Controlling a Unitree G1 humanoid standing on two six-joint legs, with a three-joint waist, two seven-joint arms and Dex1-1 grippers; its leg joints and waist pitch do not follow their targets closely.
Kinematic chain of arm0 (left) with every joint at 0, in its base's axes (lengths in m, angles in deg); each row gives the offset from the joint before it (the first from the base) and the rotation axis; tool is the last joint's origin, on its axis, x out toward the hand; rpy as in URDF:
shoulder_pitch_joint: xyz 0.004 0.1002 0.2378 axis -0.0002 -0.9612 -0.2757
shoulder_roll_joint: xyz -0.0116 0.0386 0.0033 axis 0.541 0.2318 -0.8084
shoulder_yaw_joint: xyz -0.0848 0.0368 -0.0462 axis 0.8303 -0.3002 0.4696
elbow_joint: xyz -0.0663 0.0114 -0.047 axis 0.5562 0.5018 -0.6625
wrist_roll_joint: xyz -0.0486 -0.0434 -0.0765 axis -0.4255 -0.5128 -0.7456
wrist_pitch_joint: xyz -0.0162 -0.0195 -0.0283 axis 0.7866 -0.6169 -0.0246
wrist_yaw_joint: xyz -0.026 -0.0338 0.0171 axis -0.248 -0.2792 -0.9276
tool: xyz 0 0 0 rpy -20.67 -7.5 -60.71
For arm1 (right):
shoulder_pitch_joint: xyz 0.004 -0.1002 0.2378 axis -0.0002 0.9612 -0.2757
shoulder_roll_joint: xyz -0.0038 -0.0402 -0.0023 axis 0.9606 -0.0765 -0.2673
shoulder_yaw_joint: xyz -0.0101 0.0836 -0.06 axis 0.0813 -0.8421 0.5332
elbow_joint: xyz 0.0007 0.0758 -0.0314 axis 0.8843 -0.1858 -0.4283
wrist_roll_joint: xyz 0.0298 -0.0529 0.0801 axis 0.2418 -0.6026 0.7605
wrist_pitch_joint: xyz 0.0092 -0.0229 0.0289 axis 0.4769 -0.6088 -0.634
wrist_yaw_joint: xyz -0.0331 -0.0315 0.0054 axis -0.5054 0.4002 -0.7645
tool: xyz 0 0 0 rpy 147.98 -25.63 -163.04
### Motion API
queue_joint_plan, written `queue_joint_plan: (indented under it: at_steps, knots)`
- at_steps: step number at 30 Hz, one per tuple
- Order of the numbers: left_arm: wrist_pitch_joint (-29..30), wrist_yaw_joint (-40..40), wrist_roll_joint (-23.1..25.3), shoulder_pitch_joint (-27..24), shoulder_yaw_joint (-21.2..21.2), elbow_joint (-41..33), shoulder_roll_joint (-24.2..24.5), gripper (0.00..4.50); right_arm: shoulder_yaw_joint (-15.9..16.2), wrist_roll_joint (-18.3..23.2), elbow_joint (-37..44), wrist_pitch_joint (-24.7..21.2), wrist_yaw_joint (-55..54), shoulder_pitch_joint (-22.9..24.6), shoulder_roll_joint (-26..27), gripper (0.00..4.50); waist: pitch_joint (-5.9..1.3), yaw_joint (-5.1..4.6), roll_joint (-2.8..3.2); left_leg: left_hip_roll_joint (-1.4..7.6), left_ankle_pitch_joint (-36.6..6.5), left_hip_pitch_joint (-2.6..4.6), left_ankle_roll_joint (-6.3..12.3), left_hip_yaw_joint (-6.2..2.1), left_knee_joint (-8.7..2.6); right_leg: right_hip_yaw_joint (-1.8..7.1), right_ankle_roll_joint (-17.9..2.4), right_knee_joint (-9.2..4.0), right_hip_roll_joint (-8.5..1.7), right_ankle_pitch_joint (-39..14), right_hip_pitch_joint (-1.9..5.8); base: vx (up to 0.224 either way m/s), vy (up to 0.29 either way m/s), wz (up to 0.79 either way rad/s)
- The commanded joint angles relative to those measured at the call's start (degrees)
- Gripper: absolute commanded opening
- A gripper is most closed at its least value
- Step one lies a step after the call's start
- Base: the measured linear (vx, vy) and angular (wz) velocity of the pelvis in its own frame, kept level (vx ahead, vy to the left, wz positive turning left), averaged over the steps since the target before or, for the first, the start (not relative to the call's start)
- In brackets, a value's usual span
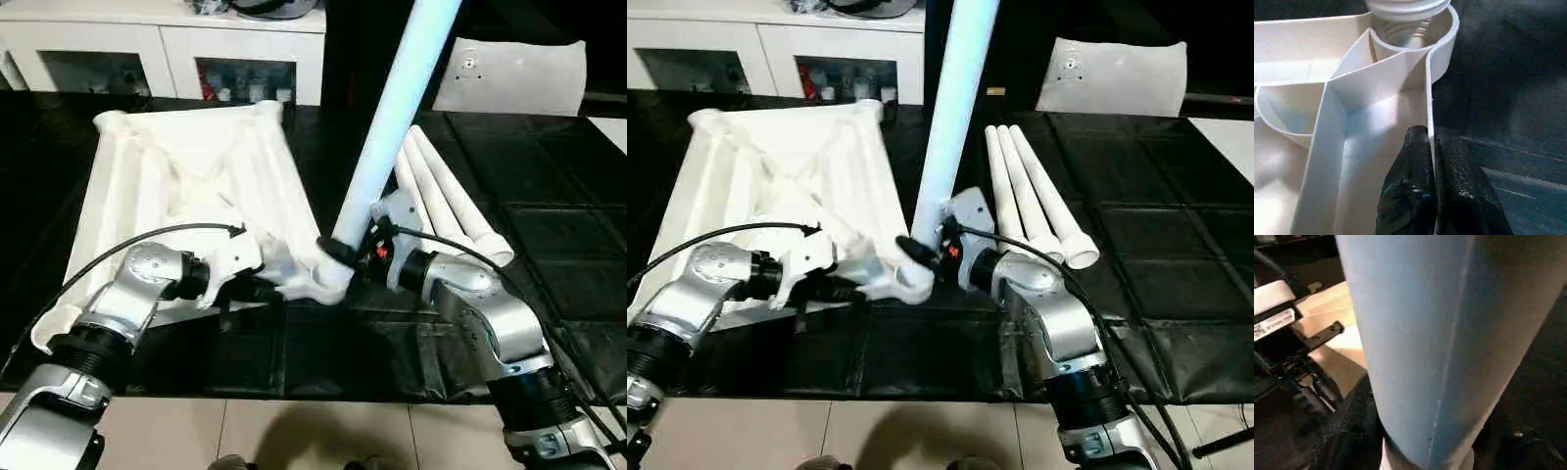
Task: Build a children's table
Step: Insert table leg to table base
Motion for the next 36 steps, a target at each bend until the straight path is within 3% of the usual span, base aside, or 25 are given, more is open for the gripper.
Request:
queue_joint_plan:
  at_steps: [1,3,11,23,25,30,31,36]
  knots:
    - [-0.55,2.30,-2.90,-0.07,0.24,-1.30,-1.10,0.00,0.71,0.57,-0.38,0.00,1.13,-0.78,-0.52,1.91,-3.94,-0.06,-0.15,2.71,-7.80,0.44,-0.03,-0.01,-4.63,3.00,-11.47,-4.28,-4.68,-11.24,3.05,0.000,0.000,0.00]
    - [0.24,3.30,-3.42,-0.07,0.06,-1.64,-1.20,0.00,0.92,0.82,-0.68,-0.86,2.63,-0.78,-0.85,1.91,-3.95,-0.07,-0.46,2.69,-7.64,0.40,0.10,0.08,-4.61,3.02,-11.64,-4.22,-4.68,-10.78,3.10,0.000,0.000,0.00]
    - [0.92,3.78,-1.62,0.14,0.08,-0.44,-1.51,0.00,2.46,0.02,-1.51,-1.18,6.06,-0.71,-3.11,1.91,-3.87,0.10,-0.71,2.70,-7.59,0.36,0.50,0.17,-4.54,3.03,-10.84,-4.45,-4.85,-13.17,3.08,0.000,0.000,0.00]
    - [0.18,4.71,-1.10,0.39,0.11,-0.30,-1.98,0.00,4.21,-0.77,-5.01,0.25,9.16,-1.32,-2.95,1.91,-3.75,0.06,-0.69,2.76,-8.43,0.45,0.48,0.11,-4.64,2.94,-10.84,-4.56,-4.80,-14.21,2.90,0.000,0.000,0.00]
    - [0.35,4.79,-0.83,0.67,0.01,-0.19,-2.12,0.00,5.36,-1.42,-5.78,0.61,10.73,-1.72,-3.07,1.91,-3.47,0.05,-0.54,2.70,-9.07,0.35,0.39,0.05,-4.73,2.95,-10.70,-4.66,-4.83,-15.04,2.80,0.000,0.000,0.00]
    - [0.35,5.18,-0.20,0.89,-0.43,-0.23,-1.92,0.00,6.90,-2.60,-6.99,1.74,11.93,-2.16,-3.37,1.91,-3.55,-0.02,-0.67,2.74,-9.32,0.43,0.42,0.05,-4.72,2.93,-10.69,-4.66,-4.76,-15.31,2.84,0.000,0.000,0.00]
    - [0.33,5.43,-0.13,0.97,-0.49,-0.28,-1.92,0.00,7.38,-3.03,-7.71,2.03,12.25,-2.44,-3.41,1.91,-3.34,0.00,-0.27,2.74,-9.75,0.44,0.31,0.06,-4.80,3.02,-10.77,-4.83,-4.76,-15.15,2.71,0.000,0.000,0.00]
    - [0.44,5.91,-0.15,1.01,-0.56,-0.33,-1.95,0.00,6.35,-2.59,-9.69,2.21,11.75,-3.10,-2.42,1.91,-3.22,-0.14,-0.40,2.70,-11.35,0.50,0.03,-0.05,-4.93,3.01,-10.93,-4.91,-4.76,-16.30,2.73,0.000,0.000,0.00]
